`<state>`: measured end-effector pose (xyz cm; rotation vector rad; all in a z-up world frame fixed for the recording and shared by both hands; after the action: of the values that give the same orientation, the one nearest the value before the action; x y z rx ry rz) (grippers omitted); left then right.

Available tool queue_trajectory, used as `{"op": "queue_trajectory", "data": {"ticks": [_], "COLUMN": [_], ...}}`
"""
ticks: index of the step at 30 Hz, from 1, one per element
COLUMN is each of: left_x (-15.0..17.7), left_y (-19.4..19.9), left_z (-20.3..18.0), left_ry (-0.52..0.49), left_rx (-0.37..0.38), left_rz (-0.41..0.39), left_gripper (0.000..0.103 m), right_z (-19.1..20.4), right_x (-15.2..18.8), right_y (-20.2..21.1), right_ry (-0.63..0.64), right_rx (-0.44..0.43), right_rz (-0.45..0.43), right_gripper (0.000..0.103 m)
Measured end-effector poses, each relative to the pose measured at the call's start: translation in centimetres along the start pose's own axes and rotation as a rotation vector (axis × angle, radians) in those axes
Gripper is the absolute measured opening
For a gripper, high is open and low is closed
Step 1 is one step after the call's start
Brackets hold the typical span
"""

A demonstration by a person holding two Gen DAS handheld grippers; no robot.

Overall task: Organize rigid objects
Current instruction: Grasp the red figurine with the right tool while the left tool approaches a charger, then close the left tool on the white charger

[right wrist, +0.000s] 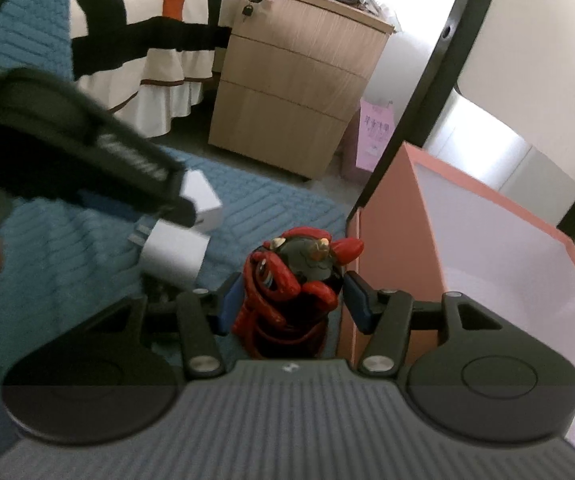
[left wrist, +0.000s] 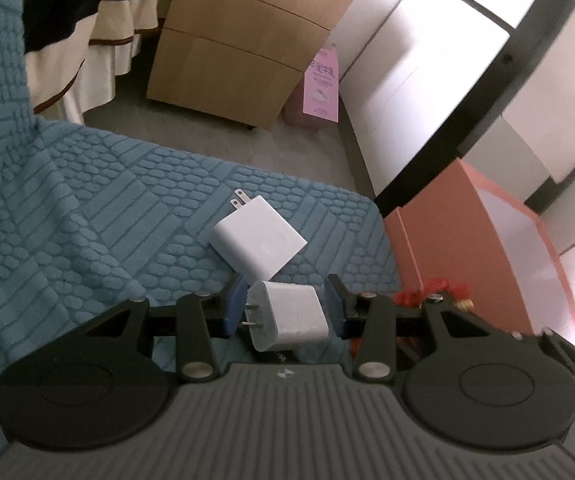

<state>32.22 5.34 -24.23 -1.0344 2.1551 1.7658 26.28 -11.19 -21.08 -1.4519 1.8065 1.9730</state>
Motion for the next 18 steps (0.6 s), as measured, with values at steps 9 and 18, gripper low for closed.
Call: {"op": "queue_trajectory", "data": {"ticks": [9,18], "left_x": [0.5,1.5], "left_y": [-1.0,-2.0], "left_z": [-2.3,-3.6], "left_ry": [-0.165,-0.27], "left_rx": [-0.057,-0.117], "left_rz": [-0.009,-0.021], "left_gripper": [0.05,0.06], "right_z": [1.4,1.5], "right_x": [2.4,3.1], "right_y": [2.5,3.6], "right_ry": [-0.007,-0.029], "right_rx": [-0.026,-0.04], "right_rz": [0.035,0.04], "right_gripper": [0.057,0.057]}}
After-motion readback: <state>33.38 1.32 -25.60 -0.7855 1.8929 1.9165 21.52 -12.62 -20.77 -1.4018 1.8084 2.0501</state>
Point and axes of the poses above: each gripper's, at about its wrist camera, not at the fingertips, and y roughly against the way its jaws point, z to its left, x to its underside, the point moved 2 cm from there along -y, roughly the way its jaws point, and after that the axes turned 10 degrees about -x, right-handed, at the moved point
